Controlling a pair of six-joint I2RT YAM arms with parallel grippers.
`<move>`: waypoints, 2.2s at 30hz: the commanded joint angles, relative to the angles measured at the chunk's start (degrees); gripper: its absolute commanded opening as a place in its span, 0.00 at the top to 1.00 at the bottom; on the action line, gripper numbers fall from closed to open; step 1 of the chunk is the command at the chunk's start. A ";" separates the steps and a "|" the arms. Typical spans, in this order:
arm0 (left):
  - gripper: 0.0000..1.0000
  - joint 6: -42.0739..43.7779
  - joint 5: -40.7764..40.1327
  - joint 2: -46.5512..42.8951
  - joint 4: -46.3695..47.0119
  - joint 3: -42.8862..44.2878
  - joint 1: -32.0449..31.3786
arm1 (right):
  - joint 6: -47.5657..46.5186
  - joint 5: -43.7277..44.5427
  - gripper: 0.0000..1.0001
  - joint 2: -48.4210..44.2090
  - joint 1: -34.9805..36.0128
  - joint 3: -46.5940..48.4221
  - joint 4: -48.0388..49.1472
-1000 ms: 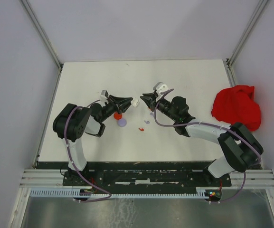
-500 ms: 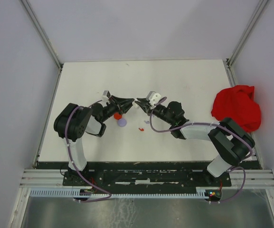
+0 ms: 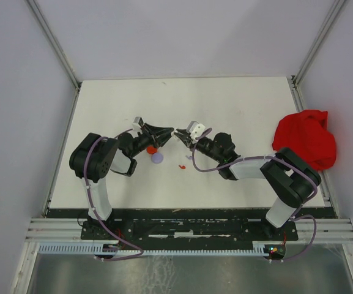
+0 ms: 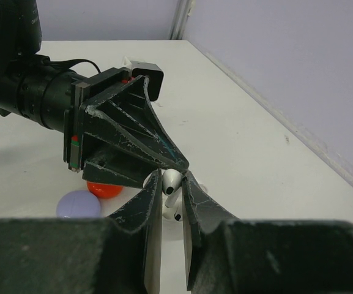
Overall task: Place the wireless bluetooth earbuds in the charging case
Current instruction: Place the earbud in the charging case, then close the charging case.
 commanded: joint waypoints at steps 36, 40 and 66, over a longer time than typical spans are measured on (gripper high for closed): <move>0.97 -2.16 -0.64 -0.48 0.87 1.86 -0.20 | 0.73 -0.35 0.59 -0.60 0.14 -4.00 6.14; 0.97 -1.85 -0.93 -0.28 0.83 1.61 -0.26 | 1.79 1.02 0.52 -1.13 0.20 -4.67 9.70; 0.97 -1.00 -17.14 -9.22 -11.76 -1.34 -1.11 | 3.75 27.46 0.07 -11.37 3.42 -4.04 -19.63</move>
